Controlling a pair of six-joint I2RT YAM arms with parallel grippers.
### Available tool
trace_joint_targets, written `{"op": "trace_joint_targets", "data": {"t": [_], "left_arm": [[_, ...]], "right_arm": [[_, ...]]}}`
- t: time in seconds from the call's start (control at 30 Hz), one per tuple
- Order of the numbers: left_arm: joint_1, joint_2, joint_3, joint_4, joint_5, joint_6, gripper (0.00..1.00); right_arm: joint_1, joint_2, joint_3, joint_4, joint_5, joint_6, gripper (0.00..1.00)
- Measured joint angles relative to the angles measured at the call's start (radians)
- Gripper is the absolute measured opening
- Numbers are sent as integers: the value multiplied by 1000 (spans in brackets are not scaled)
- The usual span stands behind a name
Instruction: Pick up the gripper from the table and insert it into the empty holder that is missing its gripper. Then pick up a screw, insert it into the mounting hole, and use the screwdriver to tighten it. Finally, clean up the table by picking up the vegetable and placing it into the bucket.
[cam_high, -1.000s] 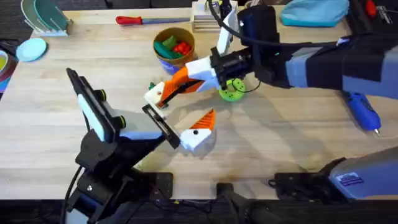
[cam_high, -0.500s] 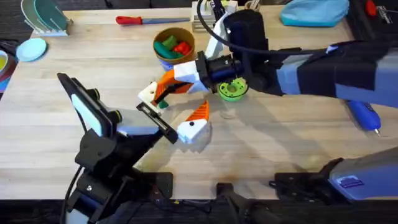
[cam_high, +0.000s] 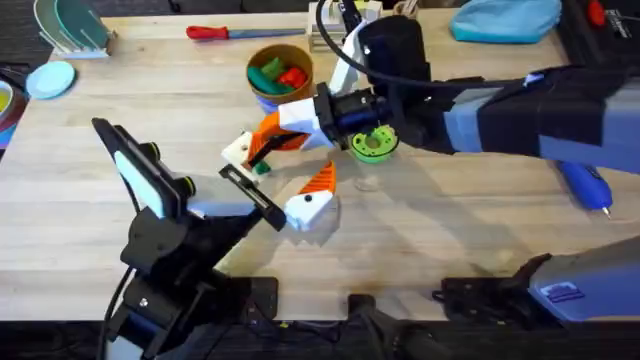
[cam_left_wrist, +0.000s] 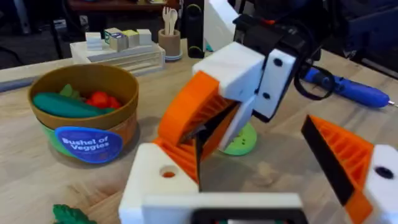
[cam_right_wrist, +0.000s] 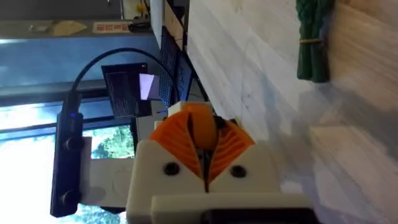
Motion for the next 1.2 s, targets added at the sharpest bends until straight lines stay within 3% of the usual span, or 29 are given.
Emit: {"op": "trace_joint_targets", "data": {"t": [1.2], "left_arm": [[0, 0, 0, 0, 0, 0, 993]], "right_arm": [[1, 0, 0, -7, 3, -80, 28]]}}
